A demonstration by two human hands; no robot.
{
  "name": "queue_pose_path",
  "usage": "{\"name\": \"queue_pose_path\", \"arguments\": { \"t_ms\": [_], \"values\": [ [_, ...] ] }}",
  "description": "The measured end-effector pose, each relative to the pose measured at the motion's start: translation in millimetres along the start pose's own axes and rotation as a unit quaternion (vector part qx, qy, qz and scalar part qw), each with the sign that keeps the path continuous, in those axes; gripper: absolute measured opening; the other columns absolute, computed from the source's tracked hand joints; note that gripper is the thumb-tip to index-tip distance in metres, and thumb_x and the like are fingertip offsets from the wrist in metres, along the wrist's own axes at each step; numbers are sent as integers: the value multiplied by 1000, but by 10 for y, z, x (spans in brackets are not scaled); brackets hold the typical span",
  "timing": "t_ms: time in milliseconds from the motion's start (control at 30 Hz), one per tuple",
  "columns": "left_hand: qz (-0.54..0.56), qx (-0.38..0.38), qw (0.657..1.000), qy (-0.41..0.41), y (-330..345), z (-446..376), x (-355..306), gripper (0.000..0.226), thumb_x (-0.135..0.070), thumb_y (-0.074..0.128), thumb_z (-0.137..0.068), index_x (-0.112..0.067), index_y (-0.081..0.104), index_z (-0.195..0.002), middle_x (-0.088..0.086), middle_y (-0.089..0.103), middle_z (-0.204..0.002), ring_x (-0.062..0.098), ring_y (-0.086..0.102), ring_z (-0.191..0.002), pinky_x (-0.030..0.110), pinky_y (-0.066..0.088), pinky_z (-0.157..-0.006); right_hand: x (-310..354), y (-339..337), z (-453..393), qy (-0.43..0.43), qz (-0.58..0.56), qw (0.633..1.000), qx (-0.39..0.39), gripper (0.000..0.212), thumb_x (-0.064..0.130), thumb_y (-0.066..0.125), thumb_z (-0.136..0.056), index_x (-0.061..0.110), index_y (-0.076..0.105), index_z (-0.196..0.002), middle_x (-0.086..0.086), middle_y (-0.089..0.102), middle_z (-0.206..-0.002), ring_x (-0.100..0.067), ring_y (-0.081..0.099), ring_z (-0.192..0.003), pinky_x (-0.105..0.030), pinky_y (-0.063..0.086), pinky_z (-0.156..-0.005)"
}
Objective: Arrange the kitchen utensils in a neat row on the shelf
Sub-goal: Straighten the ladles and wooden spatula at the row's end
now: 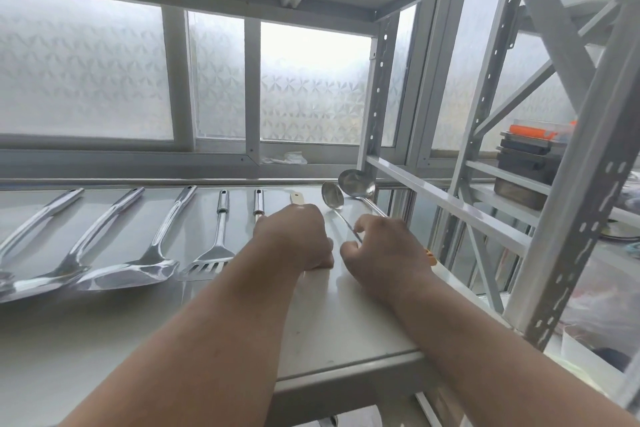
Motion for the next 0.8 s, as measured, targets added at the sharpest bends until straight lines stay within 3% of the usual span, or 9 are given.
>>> {"name": "queue_pose_path", "arguments": {
  "t_ms": [133,267,333,433,500,567,667,800],
  "values": [
    [-4,-8,1000,2,3,-2,0,17,-37,60,-86,-20,59,-87,-1,58,-88,26,56,-91,39,52,-90,36,18,26,-24,3,1000,11,35,35,57,-81,23,73,-109,-1,69,-103,-25,63,-102,-37,54,-88],
    [-2,-9,1000,10,11,-13,-7,17,-35,60,-86,-19,57,-88,0,57,-88,26,54,-90,38,51,-86,34,66,7,-24,9,999,37,23,31,55,-75,16,73,-76,1,61,-80,-25,60,-82,-35,57,-75],
    [-2,-5,1000,12,23,-18,-2,18,-35,61,-86,-18,59,-90,1,57,-90,27,55,-92,40,53,-89,17,91,-18,-10,26,999,40,20,27,57,-78,12,67,-68,-1,52,-76,-27,55,-80,-32,53,-73],
    [5,-2,1000,12,27,-8,-1,18,-36,61,-86,-18,60,-91,2,59,-93,28,58,-94,42,55,-93,-4,130,-55,3,52,997,51,30,20,58,-85,15,41,-61,-3,42,-81,-28,47,-81,-28,40,-71],
    [10,-5,1000,13,24,1,-6,17,-35,61,-86,-19,58,-89,1,59,-92,28,57,-88,42,56,-93,25,140,-77,14,57,996,71,26,17,56,-87,19,40,-66,-4,46,-92,-29,54,-89,-30,45,-76],
    [15,-6,1000,9,28,13,-10,17,-35,61,-87,-19,61,-91,0,59,-92,27,58,-87,42,56,-94,60,139,-114,16,73,992,100,5,16,54,-90,17,55,-85,-8,52,-108,-30,60,-104,-34,51,-87],
    [27,-7,1000,2,13,21,-15,16,-34,60,-83,-19,60,-89,2,62,-92,27,58,-83,42,57,-94,141,122,-244,22,101,985,138,28,12,53,-90,11,60,-118,-10,52,-127,-30,60,-116,-39,52,-94],
    [39,8,999,-13,-6,22,-3,24,-30,64,-81,-23,65,-104,0,69,-107,25,66,-93,42,56,-96,268,171,-364,49,82,987,130,40,17,62,-88,12,60,-127,-10,51,-130,-30,56,-124,-40,51,-96]
  ]
}}
Point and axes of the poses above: each hand's wrist, its own z-axis away from the middle knuckle, its own y-axis out of the palm, x = y × z, the point moved 2 cm from there along -z, towards the middle knuckle
